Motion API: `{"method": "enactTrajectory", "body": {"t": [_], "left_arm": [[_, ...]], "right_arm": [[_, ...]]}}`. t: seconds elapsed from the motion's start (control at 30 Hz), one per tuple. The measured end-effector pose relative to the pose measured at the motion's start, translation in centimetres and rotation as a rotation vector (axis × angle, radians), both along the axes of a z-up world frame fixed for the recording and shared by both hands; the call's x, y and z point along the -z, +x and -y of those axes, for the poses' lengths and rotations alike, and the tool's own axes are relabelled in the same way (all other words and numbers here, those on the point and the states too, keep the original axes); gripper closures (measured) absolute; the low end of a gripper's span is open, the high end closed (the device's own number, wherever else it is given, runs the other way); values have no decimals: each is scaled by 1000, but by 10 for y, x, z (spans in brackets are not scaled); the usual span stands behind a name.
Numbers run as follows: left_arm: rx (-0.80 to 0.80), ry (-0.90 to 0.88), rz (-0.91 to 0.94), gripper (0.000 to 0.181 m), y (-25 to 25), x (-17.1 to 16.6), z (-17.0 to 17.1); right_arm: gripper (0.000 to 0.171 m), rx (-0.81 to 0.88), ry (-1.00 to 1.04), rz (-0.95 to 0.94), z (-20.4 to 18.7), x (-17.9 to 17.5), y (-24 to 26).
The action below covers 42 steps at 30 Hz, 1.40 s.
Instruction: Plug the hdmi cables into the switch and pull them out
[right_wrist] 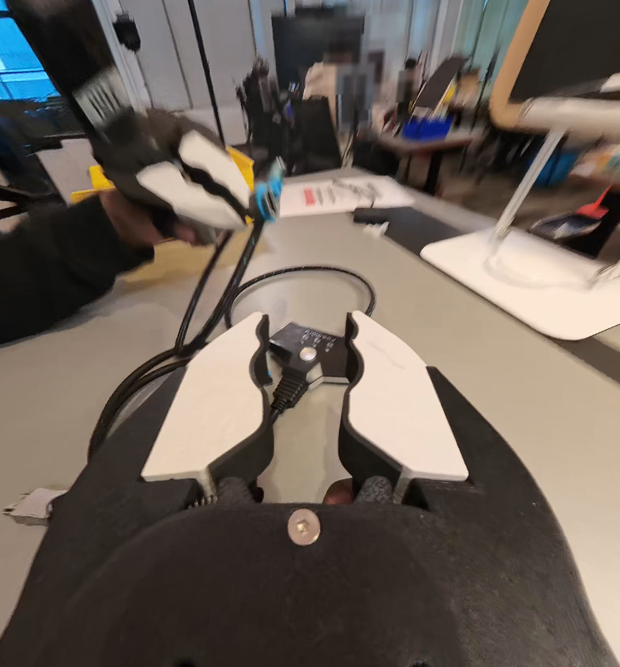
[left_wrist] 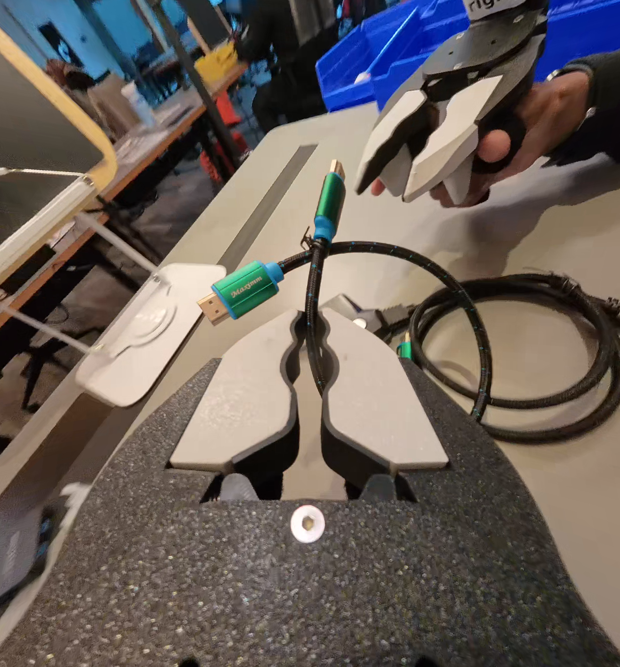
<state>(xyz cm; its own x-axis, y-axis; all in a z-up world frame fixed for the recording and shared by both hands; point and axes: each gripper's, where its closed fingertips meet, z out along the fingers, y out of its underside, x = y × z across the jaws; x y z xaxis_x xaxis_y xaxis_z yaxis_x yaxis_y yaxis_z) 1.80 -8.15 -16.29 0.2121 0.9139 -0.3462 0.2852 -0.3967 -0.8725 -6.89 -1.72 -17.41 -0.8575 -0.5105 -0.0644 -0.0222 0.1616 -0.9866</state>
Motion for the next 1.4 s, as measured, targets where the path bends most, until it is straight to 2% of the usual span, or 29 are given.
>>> {"method": "enactTrajectory", "body": {"t": [0.1,0.3,0.5,0.63,0.7,0.8,0.93,1.03,1.23,1.33,1.4], "left_arm": [[53,40,-23,175,-13,12,-15],[128,33,19,175,-13,29,-39],[162,14,68,175,-15,40,-54],[187,9,84,175,-16,45,-63],[196,16,89,175,-15,47,-66],[218,164,83,168,-11,43,-68],[193,578,113,127,-8,34,-56],[241,739,104,116,-8,31,-57],[386,920,29,117,1,7,-67],[431,946,19,118,5,3,-72],[459,924,35,126,5,6,-81]], "right_arm": [[125,-1,-73,-2,-4,-9,0],[123,-120,-119,-20,-7,-11,30],[132,-177,-96,-110,-9,5,52],[152,-188,-97,-192,-10,15,61],[155,-175,-116,-212,-10,14,61],[156,-183,-151,-236,-14,10,63],[157,-200,-222,-235,-21,-2,69],[157,-226,-264,-220,-26,-10,75],[157,-297,-295,-197,-38,-17,84],[157,-318,-300,-204,-40,-17,91],[157,-323,-305,-211,-41,-16,94]]}}
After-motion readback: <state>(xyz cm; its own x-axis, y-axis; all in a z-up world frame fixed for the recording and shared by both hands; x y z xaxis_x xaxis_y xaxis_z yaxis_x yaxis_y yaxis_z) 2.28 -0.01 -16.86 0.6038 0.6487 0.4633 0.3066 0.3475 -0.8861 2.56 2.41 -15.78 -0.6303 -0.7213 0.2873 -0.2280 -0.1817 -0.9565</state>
